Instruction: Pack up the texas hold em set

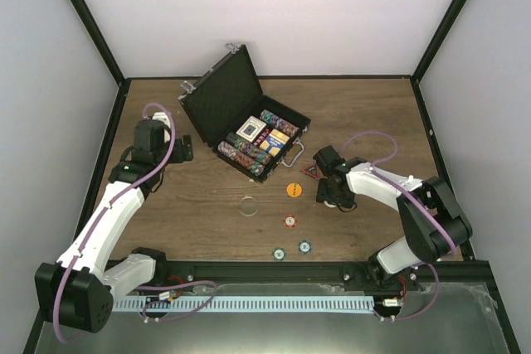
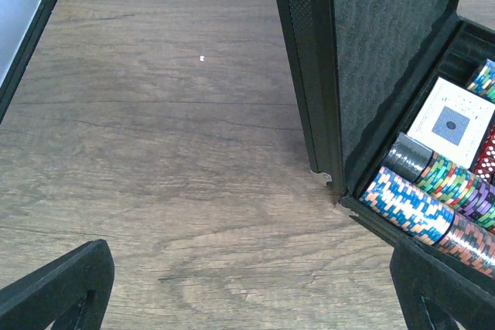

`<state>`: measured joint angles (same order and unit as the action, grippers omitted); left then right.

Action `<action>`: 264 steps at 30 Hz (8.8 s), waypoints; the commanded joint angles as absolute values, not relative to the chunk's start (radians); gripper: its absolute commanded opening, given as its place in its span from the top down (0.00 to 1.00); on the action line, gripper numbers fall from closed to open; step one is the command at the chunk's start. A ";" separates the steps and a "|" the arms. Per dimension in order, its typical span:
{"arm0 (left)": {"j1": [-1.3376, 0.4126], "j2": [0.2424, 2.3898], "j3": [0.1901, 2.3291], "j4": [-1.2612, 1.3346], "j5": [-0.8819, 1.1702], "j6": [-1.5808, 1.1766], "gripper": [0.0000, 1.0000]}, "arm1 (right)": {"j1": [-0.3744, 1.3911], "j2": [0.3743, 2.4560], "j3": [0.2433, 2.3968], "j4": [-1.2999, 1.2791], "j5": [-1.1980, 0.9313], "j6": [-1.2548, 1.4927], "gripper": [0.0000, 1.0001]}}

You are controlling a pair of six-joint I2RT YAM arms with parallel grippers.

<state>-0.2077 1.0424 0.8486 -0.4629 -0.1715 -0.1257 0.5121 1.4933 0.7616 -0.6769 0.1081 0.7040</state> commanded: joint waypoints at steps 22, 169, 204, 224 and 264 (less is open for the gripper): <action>-0.208 1.023 0.836 -0.445 -0.163 -0.120 0.00 | 0.609 1.529 0.983 -0.649 0.060 0.656 0.49; -0.208 1.050 0.830 -0.440 -0.116 -0.127 0.00 | 0.755 1.767 1.059 -0.622 0.123 0.609 0.25; -0.209 1.053 0.831 -0.438 -0.106 -0.127 0.00 | 0.801 1.854 1.036 -0.663 0.169 0.617 0.47; -0.209 1.055 0.831 -0.436 -0.112 -0.126 0.00 | 0.774 1.829 1.451 -0.713 0.235 0.484 0.53; -0.209 1.066 0.833 -0.437 -0.098 -0.128 0.00 | 0.654 1.775 1.324 -0.493 0.158 0.381 0.07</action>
<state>-0.2081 1.0725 0.8371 -0.4511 -0.1074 -0.1265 0.6621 1.9221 1.4826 -0.5472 0.1074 0.3420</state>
